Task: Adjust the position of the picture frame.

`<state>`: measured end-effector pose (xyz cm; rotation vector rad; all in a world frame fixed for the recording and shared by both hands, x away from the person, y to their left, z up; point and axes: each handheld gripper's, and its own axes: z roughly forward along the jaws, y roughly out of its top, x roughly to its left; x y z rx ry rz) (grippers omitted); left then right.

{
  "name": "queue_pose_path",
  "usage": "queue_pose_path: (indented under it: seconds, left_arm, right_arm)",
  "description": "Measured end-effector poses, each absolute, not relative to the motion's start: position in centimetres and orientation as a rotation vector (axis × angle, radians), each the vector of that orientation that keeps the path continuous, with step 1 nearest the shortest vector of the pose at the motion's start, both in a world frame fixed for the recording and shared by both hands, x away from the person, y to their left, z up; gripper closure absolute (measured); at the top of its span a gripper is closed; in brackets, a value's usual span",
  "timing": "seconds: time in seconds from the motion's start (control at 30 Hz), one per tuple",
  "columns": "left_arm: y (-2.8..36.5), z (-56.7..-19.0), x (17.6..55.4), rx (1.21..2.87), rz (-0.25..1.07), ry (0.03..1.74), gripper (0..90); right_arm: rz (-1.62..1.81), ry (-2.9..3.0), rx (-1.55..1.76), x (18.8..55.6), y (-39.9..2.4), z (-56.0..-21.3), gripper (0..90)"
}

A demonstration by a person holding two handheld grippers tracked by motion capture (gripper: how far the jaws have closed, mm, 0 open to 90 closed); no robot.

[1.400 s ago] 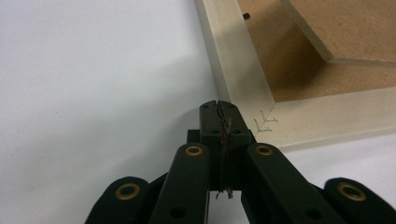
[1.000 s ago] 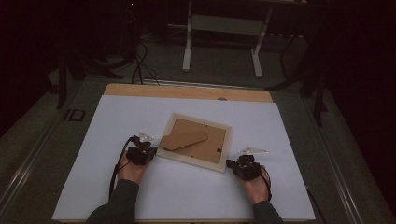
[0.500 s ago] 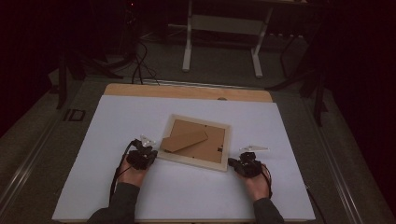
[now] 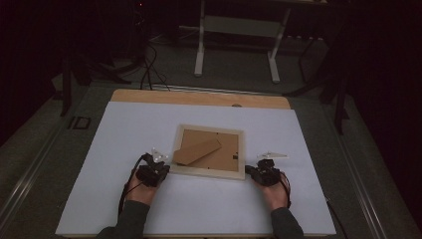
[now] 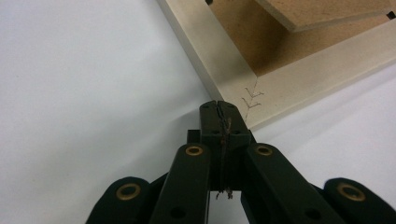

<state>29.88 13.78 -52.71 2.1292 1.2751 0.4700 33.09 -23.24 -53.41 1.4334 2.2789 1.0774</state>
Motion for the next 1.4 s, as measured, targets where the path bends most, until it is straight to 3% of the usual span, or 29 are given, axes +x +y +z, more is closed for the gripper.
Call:
queue_pose_path:
  seconds: [0.4,1.4]
  left_arm:
    - [13.7,-52.7,29.1,2.113,0.463,1.283,90.0]
    - [15.4,-52.7,29.6,2.069,0.377,1.313,87.8]
  right_arm:
    - [1.107,2.263,1.435,34.6,-23.2,-53.6,90.0]
    - [1.128,2.340,1.377,33.5,-22.8,-53.3,90.0]
